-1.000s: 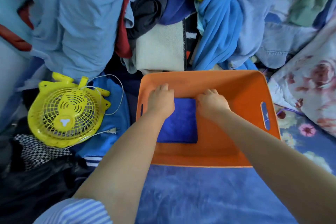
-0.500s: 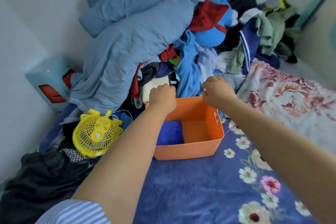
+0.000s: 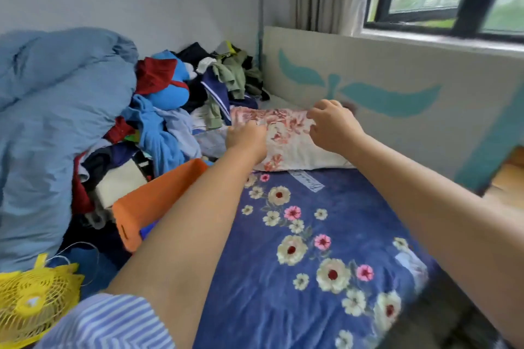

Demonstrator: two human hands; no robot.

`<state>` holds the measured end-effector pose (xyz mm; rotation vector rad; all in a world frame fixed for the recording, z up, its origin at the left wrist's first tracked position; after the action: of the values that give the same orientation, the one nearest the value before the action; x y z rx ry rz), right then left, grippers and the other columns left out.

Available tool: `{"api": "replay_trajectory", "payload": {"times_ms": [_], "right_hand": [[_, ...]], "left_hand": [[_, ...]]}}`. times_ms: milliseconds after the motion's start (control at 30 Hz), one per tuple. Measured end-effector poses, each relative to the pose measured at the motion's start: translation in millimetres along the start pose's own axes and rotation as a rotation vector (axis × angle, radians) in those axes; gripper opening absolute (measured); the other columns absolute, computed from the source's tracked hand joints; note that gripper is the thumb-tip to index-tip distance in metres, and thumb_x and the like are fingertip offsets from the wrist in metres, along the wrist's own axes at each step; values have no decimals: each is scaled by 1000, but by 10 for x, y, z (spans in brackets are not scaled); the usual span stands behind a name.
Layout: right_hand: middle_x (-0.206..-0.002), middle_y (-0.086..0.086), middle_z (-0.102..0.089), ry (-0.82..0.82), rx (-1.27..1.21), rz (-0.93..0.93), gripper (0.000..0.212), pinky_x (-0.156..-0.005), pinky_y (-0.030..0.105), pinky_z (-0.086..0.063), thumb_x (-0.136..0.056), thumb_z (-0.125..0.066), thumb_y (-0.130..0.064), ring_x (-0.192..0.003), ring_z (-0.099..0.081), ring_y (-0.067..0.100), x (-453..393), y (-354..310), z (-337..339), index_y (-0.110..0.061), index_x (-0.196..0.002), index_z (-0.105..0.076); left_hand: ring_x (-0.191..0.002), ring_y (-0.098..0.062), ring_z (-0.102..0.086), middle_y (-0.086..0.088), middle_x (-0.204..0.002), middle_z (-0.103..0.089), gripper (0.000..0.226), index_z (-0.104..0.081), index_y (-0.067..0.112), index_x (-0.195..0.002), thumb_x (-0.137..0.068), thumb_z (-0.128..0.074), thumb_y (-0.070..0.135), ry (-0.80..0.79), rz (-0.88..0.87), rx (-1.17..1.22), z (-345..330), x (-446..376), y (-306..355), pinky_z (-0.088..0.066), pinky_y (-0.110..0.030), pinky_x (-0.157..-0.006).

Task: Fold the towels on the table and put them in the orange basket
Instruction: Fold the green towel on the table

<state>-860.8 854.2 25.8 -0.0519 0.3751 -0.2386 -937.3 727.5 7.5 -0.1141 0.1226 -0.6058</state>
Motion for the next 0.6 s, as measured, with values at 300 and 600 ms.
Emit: {"api": "replay_trajectory", "payload": {"times_ms": [300, 600], "right_hand": [[-125, 16, -50, 87, 202, -501, 32, -95, 40, -41, -87, -45, -11, -119, -42, 33, 2005, 2253, 1296, -3, -116, -55], [-129, 14, -49, 142, 324, -834, 34, -98, 39, -37, -88, -44, -11, -121, -42, 31, 4108, 4009, 2364, -5, -118, -55]], "left_hand": [[-123, -30, -45, -13, -129, -47, 34, -50, 10, -123, -90, -42, 9, 140, -543, 77, 839, 528, 3059, -38, -38, -98], [-119, -31, -49, -13, -125, -51, 36, -54, 11, -121, -87, -46, 5, 195, -881, 165, 1463, 1648, 5927, -41, -38, -94]]}}
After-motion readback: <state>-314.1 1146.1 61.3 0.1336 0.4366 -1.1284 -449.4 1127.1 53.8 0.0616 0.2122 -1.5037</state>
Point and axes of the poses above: each hand's wrist, its own x-axis away from the middle knuckle, its own z-axis out of the back of the hand, y = z × x, the point moved 5 cm from there along -x, towards the middle knuckle
